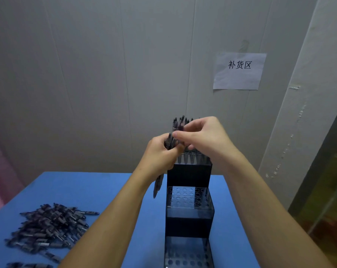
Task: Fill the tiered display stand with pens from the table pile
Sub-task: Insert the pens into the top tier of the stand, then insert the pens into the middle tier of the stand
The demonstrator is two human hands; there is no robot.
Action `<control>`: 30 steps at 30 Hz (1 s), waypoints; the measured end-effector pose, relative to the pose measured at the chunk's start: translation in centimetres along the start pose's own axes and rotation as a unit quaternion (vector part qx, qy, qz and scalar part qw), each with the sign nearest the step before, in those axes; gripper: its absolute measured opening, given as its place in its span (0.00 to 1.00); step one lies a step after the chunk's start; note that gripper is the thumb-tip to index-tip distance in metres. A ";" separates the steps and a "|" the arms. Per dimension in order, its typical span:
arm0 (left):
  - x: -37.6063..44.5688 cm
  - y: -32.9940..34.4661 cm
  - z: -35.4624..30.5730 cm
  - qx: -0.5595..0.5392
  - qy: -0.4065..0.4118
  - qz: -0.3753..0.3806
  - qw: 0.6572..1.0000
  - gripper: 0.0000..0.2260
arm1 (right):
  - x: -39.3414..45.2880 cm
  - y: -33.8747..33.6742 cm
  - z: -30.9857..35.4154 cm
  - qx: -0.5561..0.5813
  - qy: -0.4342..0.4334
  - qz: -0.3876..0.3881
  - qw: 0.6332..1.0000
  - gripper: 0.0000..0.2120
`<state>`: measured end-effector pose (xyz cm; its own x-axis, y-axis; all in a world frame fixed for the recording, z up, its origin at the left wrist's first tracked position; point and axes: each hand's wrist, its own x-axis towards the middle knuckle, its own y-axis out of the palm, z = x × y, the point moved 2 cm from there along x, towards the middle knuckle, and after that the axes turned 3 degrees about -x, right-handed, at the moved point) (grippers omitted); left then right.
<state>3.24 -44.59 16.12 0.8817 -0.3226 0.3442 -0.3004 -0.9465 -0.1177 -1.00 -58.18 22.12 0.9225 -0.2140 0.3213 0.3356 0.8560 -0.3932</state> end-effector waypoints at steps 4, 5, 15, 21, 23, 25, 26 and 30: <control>0.2 -0.2 0.3 0.018 0.014 -0.022 1.000 0.11 | 0.0 -0.3 0.4 0.064 -0.003 -0.016 0.998 0.05; 0.3 -0.4 0.6 0.032 0.012 -0.032 0.999 0.12 | 0.1 -0.6 0.7 0.107 -0.009 -0.034 0.994 0.05; 1.1 -2.9 3.2 0.006 -0.034 -0.129 0.991 0.15 | 2.8 -2.7 -0.1 0.011 -0.030 -0.190 0.981 0.05; 1.2 -4.3 3.9 0.003 -0.035 -0.141 0.989 0.15 | 2.4 -2.2 -1.3 -0.050 -0.031 -0.202 0.978 0.04; 1.1 -4.6 4.3 0.002 -0.036 -0.146 0.989 0.15 | 1.6 -1.6 -1.7 -0.066 -0.028 -0.182 0.981 0.03; 0.9 -4.8 4.7 0.003 -0.038 -0.151 0.988 0.15 | 0.7 -0.4 -2.4 -0.096 -0.020 -0.160 0.982 0.04; 0.9 -4.8 4.8 0.002 -0.038 -0.151 0.988 0.15 | 0.1 0.4 -3.0 -0.113 -0.014 -0.147 0.982 0.04; 0.7 -4.9 5.4 0.008 -0.036 -0.152 0.988 0.15 | -1.6 3.4 -5.7 -0.155 0.010 -0.102 0.983 0.04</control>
<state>7.32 -40.21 11.92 0.9537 -0.0230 0.2997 -0.0131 -0.9993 -0.0350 -0.29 -57.65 15.32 0.8321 -0.3785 0.4055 0.5537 0.6101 -0.5668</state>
